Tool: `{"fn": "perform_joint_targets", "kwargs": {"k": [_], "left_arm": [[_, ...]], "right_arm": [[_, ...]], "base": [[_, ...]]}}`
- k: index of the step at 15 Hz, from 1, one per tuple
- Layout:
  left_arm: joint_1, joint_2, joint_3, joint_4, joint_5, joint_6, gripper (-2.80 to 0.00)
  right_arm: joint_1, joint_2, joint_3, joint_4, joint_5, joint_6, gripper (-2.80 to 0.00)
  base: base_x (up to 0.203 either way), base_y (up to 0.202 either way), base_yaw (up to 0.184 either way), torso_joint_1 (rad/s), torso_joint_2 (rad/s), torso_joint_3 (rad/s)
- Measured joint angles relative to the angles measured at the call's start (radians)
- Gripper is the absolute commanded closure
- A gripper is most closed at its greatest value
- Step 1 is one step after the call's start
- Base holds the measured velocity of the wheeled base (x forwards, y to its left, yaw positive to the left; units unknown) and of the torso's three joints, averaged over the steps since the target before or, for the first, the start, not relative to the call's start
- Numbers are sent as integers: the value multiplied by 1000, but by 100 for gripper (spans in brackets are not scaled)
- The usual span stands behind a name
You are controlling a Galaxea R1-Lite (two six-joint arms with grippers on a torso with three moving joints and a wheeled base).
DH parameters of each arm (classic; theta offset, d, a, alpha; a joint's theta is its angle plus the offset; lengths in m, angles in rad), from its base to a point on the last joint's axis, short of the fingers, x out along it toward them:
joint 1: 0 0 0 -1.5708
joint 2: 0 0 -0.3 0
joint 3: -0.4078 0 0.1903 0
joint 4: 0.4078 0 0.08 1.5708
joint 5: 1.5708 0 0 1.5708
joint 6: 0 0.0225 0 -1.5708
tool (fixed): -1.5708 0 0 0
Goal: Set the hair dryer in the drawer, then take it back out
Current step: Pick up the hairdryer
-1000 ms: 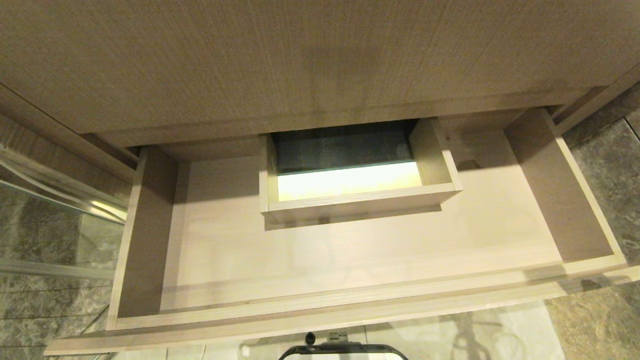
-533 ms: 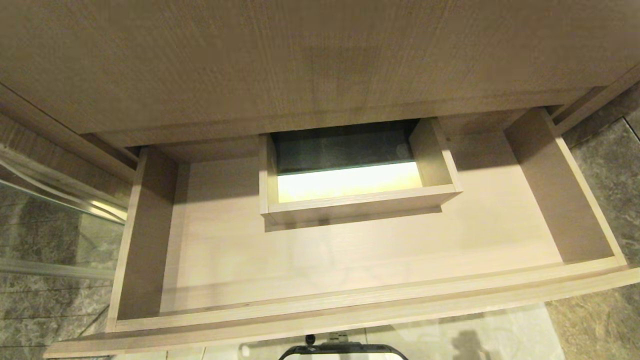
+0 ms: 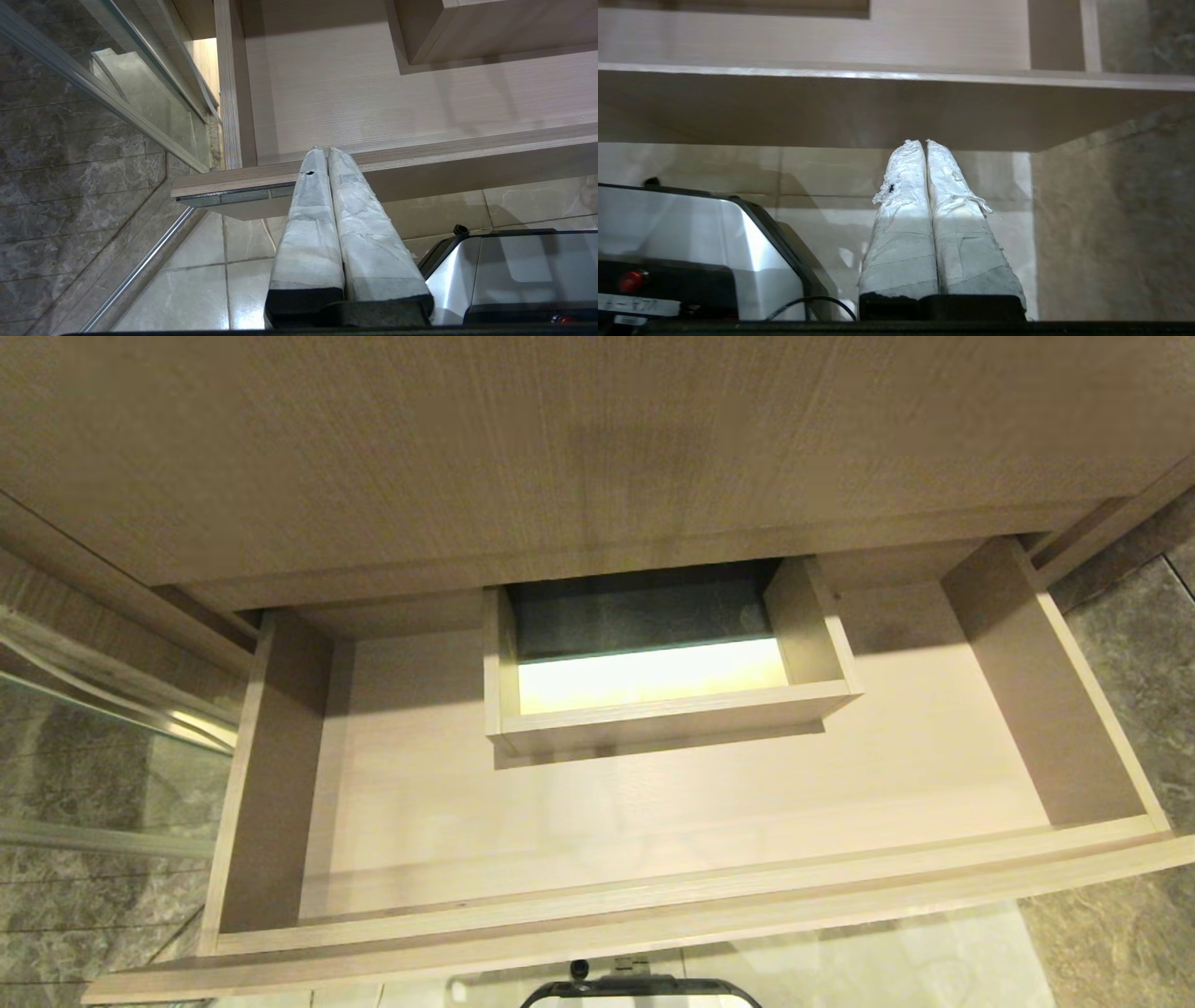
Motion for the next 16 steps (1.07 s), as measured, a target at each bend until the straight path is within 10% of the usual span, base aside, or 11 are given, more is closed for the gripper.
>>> {"fn": "perform_joint_targets", "kwargs": {"k": [4, 16], "left_arm": [[0, 0, 0, 0, 0, 0, 0], [0, 0, 0, 0, 0, 0, 0]], "right_arm": [[12, -43, 62, -103, 123, 23, 0], [14, -52, 84, -190, 118, 46, 0]], "base": [[0, 0, 0, 0, 0, 0], [0, 0, 0, 0, 0, 0]]}}
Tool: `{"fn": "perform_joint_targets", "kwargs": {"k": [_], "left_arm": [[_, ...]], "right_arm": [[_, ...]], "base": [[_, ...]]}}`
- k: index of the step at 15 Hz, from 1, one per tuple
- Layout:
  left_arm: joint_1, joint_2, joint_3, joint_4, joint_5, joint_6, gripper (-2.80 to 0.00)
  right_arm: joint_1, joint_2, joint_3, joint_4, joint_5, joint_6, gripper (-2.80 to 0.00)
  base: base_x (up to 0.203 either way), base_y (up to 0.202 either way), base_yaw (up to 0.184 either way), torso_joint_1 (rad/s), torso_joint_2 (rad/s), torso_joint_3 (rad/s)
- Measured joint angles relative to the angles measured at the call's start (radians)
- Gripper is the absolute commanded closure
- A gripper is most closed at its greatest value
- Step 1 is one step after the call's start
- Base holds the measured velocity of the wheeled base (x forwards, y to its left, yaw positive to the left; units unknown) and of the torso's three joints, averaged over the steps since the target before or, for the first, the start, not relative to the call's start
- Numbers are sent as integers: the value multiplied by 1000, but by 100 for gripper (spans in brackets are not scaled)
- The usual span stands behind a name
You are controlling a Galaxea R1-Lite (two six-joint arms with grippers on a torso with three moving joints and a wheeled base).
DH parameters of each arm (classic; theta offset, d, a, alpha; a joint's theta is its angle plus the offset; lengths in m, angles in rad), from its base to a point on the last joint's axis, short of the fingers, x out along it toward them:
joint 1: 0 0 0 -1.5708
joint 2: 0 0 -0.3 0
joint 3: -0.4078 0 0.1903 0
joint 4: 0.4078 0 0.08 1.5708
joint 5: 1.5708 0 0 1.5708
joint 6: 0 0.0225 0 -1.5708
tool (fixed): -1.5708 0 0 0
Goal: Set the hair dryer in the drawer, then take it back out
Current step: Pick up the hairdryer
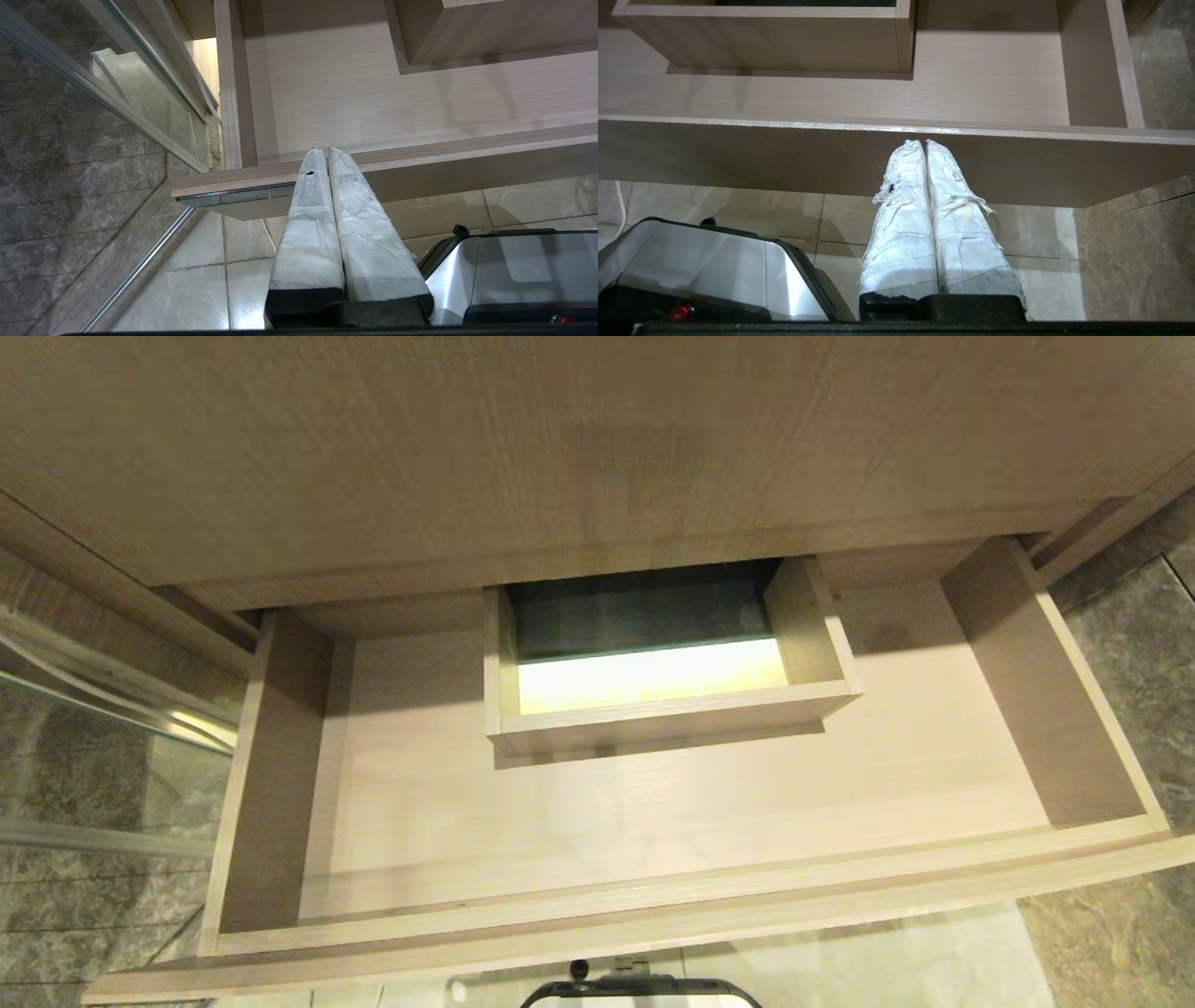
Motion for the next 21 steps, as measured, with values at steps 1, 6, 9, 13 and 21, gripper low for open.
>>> {"fn": "perform_joint_targets", "kwargs": {"k": [1, 6, 9, 13, 21], "left_arm": [[0, 0, 0, 0, 0, 0, 0], [0, 0, 0, 0, 0, 0, 0], [0, 0, 0, 0, 0, 0, 0], [0, 0, 0, 0, 0, 0, 0], [0, 0, 0, 0, 0, 0, 0]], "right_arm": [[0, 0, 0, 2, -1, 10, 0], [-2, 0, 0, 1, -1, 16, 0], [-1, 0, 0, 1, -1, 17, 0], [-2, 0, 0, 1, -1, 17, 0], [-1, 0, 0, 1, -1, 17, 0]], "base": [[0, 0, 0, 0, 0, 0], [0, 0, 0, 0, 0, 0], [0, 0, 0, 0, 0, 0], [0, 0, 0, 0, 0, 0], [0, 0, 0, 0, 0, 0]]}}
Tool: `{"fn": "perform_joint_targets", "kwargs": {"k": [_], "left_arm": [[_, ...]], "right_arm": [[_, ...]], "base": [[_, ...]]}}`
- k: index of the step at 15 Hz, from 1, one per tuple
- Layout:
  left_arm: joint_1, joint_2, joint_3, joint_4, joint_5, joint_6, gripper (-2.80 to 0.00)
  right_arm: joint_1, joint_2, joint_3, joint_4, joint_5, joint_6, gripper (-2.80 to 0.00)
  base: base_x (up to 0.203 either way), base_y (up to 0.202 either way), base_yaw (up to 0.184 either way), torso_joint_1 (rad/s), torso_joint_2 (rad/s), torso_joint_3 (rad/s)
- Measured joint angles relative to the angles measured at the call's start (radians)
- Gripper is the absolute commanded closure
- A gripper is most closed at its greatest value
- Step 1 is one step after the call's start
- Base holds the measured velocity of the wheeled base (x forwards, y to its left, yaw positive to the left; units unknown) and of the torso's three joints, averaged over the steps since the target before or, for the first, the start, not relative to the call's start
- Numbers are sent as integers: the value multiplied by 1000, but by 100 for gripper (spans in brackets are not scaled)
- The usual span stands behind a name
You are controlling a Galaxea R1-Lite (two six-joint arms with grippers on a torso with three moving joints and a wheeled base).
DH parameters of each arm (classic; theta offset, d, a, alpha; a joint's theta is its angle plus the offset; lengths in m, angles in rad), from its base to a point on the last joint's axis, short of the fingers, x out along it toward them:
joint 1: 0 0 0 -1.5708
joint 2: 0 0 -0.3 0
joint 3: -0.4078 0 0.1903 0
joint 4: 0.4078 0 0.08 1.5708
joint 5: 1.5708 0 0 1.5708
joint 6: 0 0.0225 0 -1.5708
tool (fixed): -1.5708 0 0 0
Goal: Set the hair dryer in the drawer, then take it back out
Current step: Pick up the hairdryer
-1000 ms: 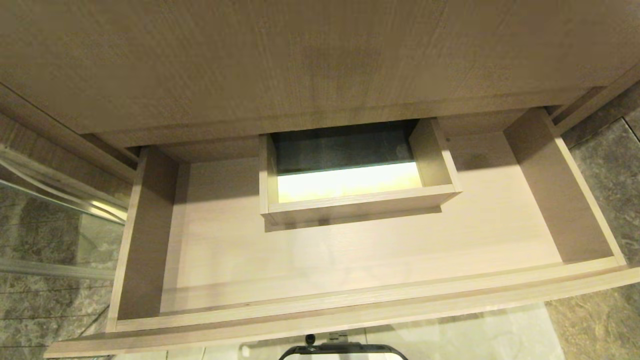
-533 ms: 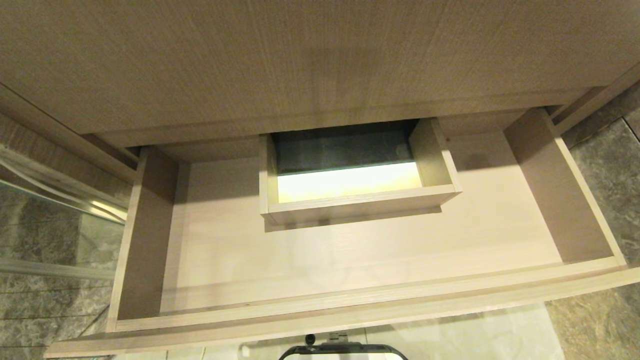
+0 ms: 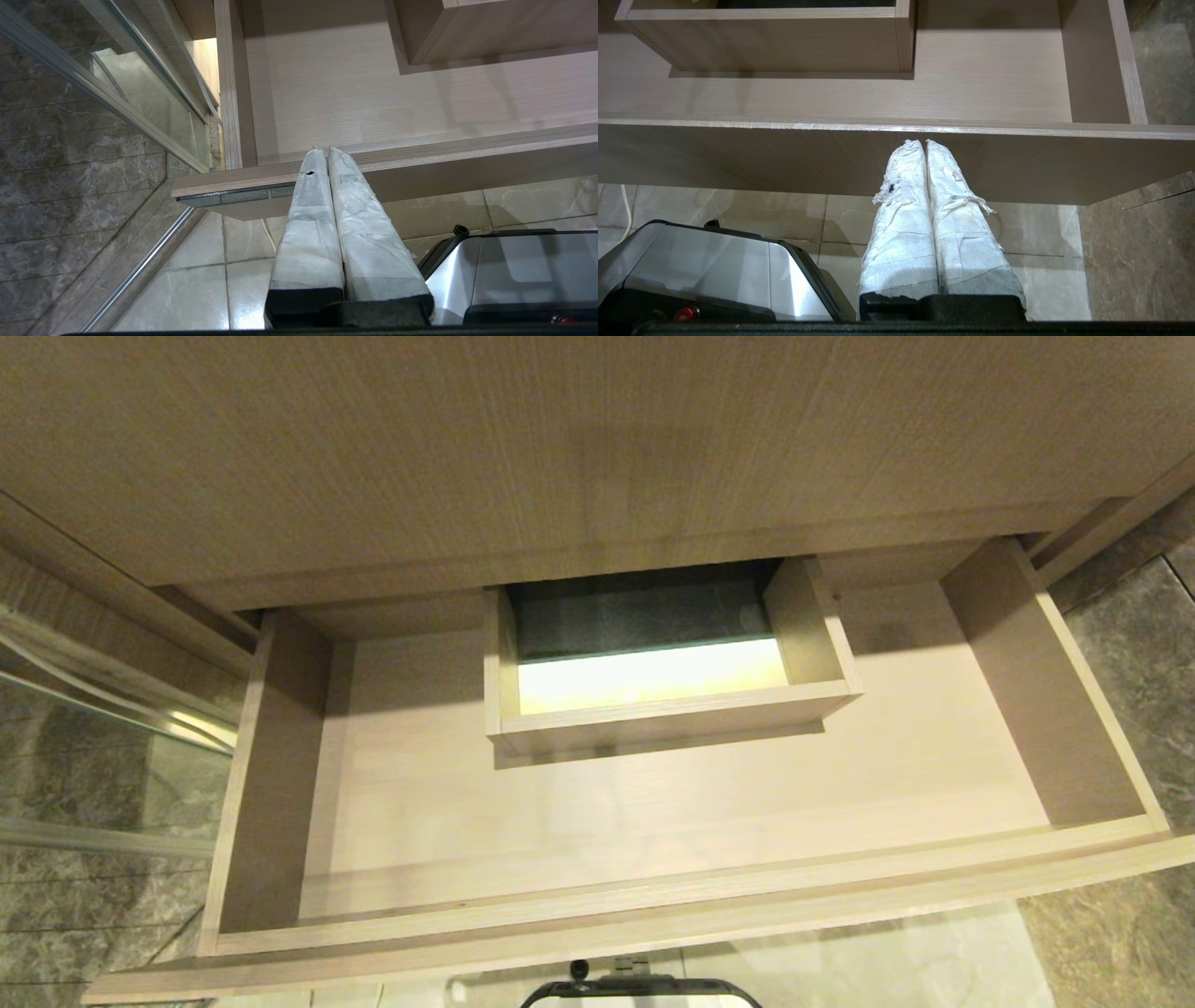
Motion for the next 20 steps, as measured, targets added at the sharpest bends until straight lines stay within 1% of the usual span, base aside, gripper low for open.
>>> {"fn": "perform_joint_targets", "kwargs": {"k": [20], "left_arm": [[0, 0, 0, 0, 0, 0, 0]], "right_arm": [[0, 0, 0, 0, 0, 0, 0]], "base": [[0, 0, 0, 0, 0, 0]]}}
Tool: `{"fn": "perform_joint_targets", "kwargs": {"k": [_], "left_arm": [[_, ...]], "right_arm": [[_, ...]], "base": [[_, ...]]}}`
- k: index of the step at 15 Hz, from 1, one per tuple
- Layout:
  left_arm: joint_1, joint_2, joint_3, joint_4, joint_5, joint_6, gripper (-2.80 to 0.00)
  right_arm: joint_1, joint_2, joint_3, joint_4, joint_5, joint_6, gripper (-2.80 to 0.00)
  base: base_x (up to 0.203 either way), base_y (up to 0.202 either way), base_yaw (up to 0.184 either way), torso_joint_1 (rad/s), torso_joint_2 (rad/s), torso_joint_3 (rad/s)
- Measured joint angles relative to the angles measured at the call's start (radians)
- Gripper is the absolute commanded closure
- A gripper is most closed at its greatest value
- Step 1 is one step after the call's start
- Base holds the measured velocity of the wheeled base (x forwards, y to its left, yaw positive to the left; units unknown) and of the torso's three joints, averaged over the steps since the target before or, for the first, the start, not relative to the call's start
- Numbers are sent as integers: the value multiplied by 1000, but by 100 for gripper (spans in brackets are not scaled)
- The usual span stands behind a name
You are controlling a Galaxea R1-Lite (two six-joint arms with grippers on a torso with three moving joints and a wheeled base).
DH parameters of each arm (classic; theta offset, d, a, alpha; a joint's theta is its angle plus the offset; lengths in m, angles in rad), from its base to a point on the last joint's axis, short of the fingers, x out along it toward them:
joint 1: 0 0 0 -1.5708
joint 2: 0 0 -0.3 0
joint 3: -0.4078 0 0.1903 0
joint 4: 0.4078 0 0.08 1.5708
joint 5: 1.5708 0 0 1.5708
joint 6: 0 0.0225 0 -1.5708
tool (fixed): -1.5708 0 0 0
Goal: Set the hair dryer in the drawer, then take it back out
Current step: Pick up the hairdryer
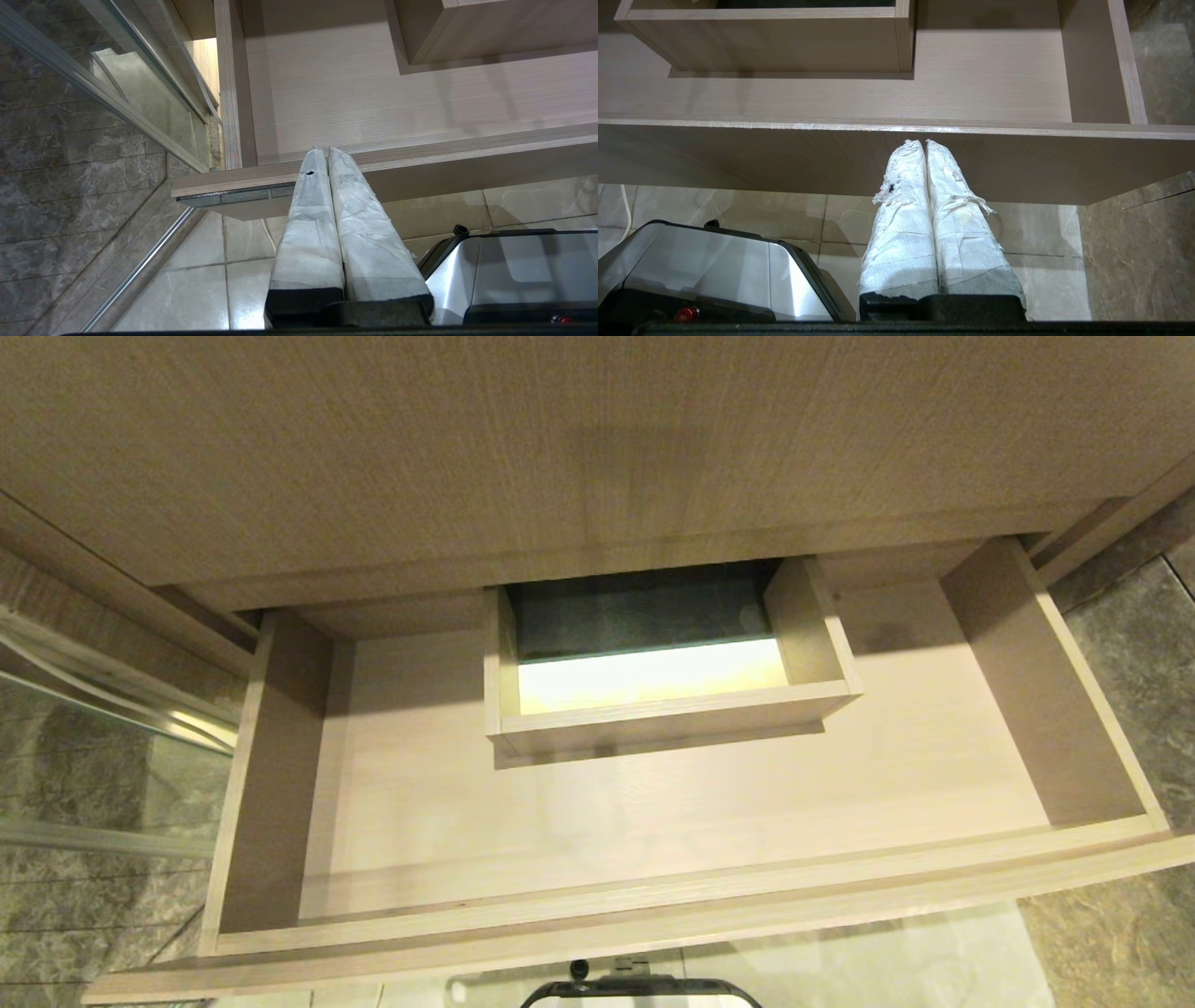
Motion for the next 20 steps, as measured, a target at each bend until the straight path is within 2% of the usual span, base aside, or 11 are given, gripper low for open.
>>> {"fn": "perform_joint_targets", "kwargs": {"k": [20], "left_arm": [[0, 0, 0, 0, 1, 0, 0]], "right_arm": [[0, 0, 0, 0, 0, 0, 0]], "base": [[0, 0, 0, 0, 0, 0]]}}
